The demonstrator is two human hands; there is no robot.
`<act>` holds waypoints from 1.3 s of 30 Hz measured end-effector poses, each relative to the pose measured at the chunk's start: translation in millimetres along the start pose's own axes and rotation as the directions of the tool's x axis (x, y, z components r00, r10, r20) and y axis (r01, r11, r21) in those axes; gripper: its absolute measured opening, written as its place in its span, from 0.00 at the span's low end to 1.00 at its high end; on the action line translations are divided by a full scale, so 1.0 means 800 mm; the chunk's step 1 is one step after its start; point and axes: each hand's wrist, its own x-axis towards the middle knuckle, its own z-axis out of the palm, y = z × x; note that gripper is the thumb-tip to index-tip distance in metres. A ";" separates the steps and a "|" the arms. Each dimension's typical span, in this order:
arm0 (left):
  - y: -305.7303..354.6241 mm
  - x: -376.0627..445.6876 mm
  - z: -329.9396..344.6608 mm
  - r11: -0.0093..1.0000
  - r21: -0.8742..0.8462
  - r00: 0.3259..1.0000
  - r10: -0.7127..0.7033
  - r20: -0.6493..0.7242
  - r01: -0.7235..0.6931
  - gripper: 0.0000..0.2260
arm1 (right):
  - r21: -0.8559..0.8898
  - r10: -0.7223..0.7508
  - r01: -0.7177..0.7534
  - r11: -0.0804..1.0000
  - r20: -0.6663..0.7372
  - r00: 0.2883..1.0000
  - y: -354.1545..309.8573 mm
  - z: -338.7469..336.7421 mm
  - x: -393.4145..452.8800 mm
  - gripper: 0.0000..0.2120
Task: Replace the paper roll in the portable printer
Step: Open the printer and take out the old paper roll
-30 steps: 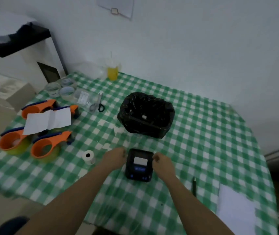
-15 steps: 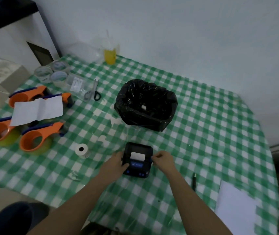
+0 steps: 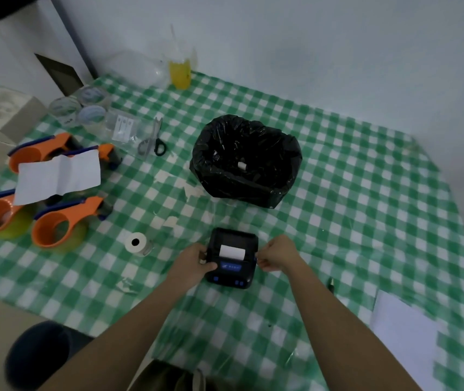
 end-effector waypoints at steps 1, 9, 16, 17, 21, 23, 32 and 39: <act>0.001 0.001 -0.001 1.000 0.011 1.000 -0.005 0.004 0.005 0.17 | -0.009 0.005 -0.005 1.000 -0.008 1.000 0.000 0.000 0.002 0.16; 0.004 0.006 -0.010 0.997 0.073 0.997 0.005 0.075 -0.010 0.17 | -0.090 -0.057 0.054 0.994 -0.037 0.998 -0.001 0.003 -0.003 0.08; 0.011 0.003 -0.013 0.993 0.114 0.996 0.022 0.081 -0.031 0.17 | -0.283 -0.412 0.336 0.898 -0.281 0.866 0.033 0.034 -0.034 0.10; 0.011 0.003 -0.014 0.993 0.118 0.996 0.021 0.082 -0.031 0.17 | -0.297 -0.463 0.378 0.877 -0.305 0.832 0.035 0.042 -0.034 0.12; 0.012 0.001 -0.015 0.989 0.141 0.996 0.028 0.079 -0.039 0.17 | -0.242 -0.388 0.320 0.916 -0.335 0.859 0.027 0.065 -0.022 0.23; 0.014 -0.001 -0.015 0.988 0.149 0.996 0.035 0.080 -0.046 0.17 | -0.154 -0.332 0.296 0.943 -0.357 0.873 0.022 0.071 -0.018 0.19; 0.014 -0.011 -0.023 0.982 0.171 0.995 0.069 0.072 -0.081 0.29 | -0.126 -0.509 0.495 0.860 -0.284 0.813 0.020 0.058 -0.045 0.06; 0.046 -0.031 -0.052 0.942 -0.090 0.945 0.327 0.022 -0.324 0.21 | 0.328 -0.498 0.591 0.736 -0.328 0.803 -0.009 0.036 -0.095 0.05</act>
